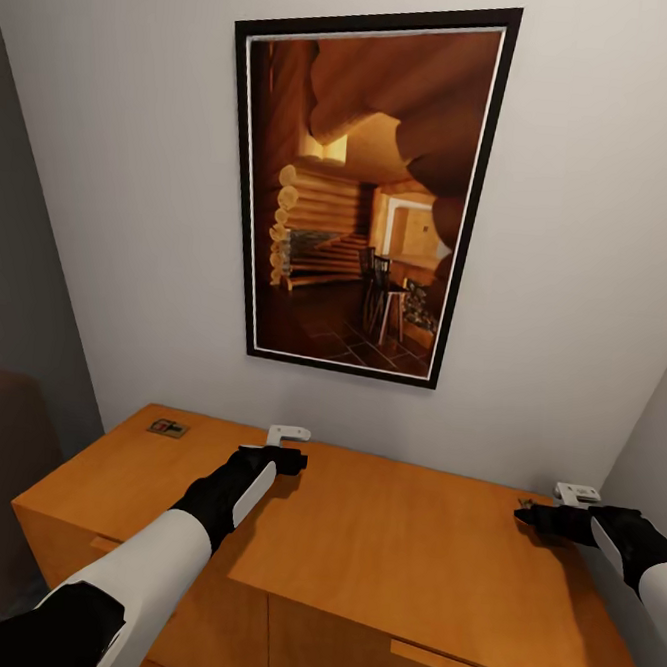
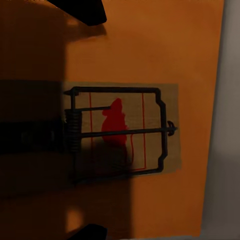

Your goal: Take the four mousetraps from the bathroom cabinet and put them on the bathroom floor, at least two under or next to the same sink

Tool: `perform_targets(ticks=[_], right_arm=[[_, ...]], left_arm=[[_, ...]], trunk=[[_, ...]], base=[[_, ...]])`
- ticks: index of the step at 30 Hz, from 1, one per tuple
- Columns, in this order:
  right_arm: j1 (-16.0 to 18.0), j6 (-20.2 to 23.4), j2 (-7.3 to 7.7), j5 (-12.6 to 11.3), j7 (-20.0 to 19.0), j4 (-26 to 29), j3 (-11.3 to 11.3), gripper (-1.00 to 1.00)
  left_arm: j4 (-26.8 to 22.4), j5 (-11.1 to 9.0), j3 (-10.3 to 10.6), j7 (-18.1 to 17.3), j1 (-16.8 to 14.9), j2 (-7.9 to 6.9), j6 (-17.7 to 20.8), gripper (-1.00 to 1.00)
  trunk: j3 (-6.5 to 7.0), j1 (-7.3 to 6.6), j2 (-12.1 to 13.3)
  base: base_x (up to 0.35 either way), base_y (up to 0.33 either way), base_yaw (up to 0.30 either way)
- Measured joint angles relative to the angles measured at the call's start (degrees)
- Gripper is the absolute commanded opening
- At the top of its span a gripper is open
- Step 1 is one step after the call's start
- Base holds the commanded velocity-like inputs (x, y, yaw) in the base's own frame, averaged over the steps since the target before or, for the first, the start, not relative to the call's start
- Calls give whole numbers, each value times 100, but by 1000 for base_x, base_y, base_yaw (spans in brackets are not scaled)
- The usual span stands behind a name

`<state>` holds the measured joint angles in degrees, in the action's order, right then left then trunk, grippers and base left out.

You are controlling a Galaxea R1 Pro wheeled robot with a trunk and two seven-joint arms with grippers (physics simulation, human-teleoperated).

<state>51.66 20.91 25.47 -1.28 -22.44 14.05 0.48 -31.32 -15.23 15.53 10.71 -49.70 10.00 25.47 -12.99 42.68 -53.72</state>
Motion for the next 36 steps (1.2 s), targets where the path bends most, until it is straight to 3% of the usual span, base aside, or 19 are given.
perform_targets(ticks=[20,26,36], right_arm=[[0,1,-2,0,-8,0,0,100],[7,-5,1,19,-5,75,-7,100],[6,-5,0,11,-1,77,-9,100]], left_arm=[[0,1,0,-13,0,0,0,100],[0,-15,0,-1,1,0,-2,100],[0,-9,1,-8,0,0,4,100]], trunk=[[-1,1,-2],[-107,131,-243],[-107,132,-244]], base=[[0,0,0],[0,0,0],[0,0,0]])
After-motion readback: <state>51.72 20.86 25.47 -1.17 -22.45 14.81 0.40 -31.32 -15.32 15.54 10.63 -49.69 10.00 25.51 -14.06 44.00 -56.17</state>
